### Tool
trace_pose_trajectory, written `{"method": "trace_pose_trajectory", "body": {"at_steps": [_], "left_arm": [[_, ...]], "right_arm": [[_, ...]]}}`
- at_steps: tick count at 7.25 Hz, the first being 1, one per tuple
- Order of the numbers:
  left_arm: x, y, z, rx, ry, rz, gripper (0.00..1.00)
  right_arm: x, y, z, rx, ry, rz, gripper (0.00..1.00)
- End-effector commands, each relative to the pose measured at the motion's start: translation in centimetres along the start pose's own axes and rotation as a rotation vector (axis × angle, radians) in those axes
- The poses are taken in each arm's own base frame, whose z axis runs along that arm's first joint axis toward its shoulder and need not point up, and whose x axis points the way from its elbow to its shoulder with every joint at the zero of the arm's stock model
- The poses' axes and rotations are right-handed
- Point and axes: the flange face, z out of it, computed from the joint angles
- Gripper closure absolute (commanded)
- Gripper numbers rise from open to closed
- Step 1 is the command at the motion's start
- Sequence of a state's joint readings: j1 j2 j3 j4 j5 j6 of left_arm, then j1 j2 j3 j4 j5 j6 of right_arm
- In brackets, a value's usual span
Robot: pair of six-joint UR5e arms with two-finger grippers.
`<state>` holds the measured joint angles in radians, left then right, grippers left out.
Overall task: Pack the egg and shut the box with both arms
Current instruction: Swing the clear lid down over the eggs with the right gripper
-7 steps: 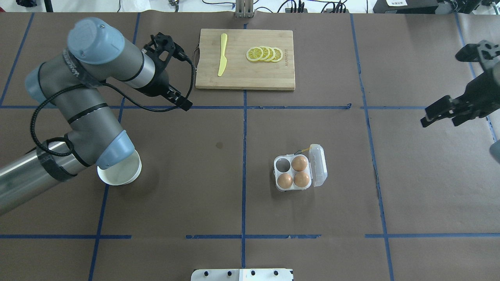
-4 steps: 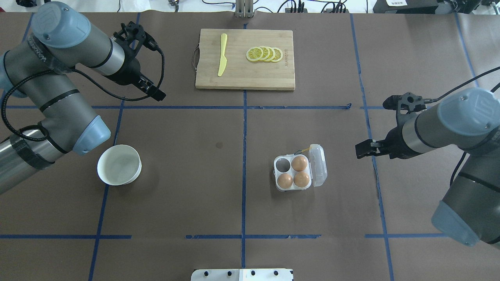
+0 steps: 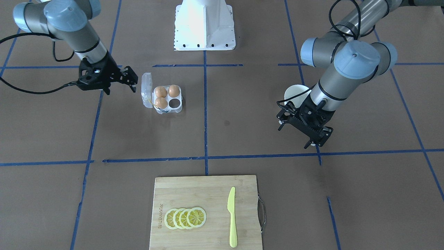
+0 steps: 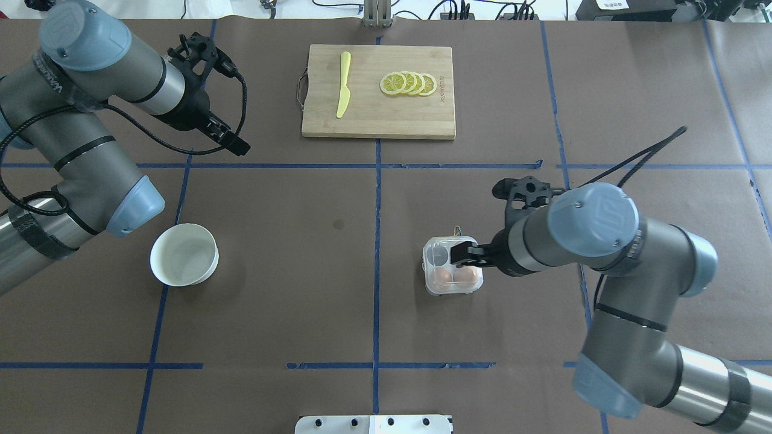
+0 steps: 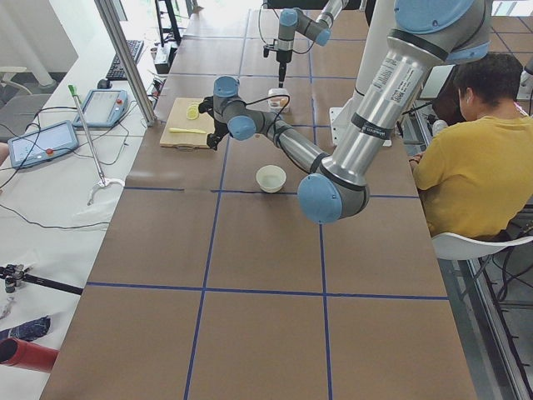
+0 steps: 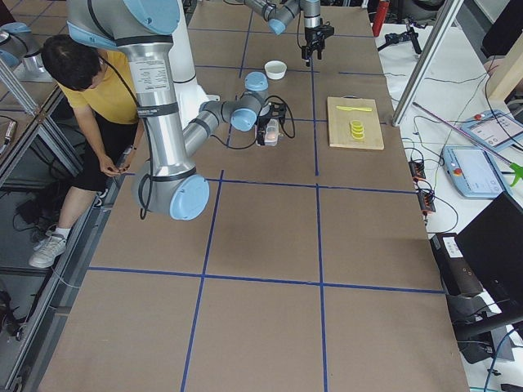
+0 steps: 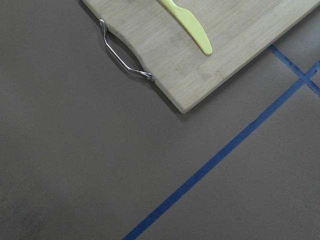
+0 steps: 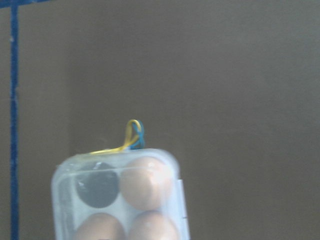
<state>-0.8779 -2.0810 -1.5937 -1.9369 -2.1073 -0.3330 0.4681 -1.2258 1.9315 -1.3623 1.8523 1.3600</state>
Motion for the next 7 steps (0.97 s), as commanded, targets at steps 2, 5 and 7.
{"method": "trace_pose_trajectory", "body": {"at_steps": [2,5,7], "left_arm": [[-0.9,-0.3,-1.0,0.013,-0.008,-0.008,0.01],[-5.2,2.5,-2.7,0.005,-0.035,0.043,0.01],[-13.9,9.6,-6.7,-0.033,-0.043,0.045,0.01]], "right_arm": [[-5.0,-1.1,-3.3,0.019,-0.014,0.050,0.00],[2.4,-6.9,-8.7,-0.027,-0.034,0.149,0.00],[15.1,-13.8,-11.9,-0.014,0.040,0.005,0.00]]}}
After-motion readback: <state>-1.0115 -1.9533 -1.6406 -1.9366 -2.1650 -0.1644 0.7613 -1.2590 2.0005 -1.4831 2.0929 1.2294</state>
